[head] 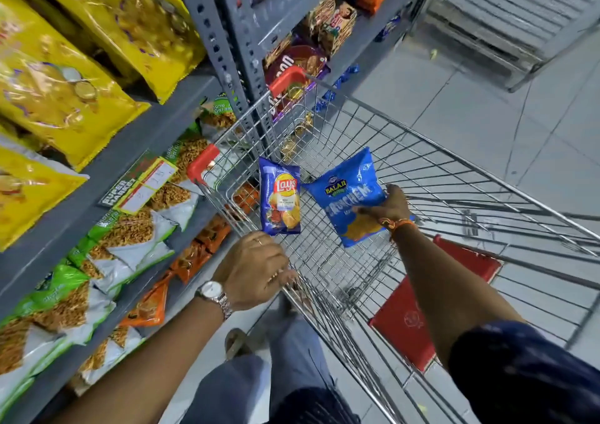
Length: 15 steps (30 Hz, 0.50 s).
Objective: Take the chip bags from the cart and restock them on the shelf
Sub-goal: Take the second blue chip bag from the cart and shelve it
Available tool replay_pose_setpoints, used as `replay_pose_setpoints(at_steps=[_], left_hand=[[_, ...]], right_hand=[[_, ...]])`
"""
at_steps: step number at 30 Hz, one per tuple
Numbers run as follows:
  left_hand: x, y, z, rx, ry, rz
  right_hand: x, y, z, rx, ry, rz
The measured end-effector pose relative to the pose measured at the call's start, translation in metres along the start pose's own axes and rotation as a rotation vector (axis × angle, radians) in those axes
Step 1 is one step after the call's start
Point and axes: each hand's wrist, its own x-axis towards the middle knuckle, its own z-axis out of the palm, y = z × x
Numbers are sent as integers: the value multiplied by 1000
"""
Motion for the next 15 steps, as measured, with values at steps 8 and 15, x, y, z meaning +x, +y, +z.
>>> replay_pose_setpoints(at_steps=[8,15], left_hand=[[2,3,2,82,69,-12],[-1,3,1,158,14,-9]], right_hand=[[21,-14,3,-59,-121,-75],[-7,-20,10,-72,-6,-181]])
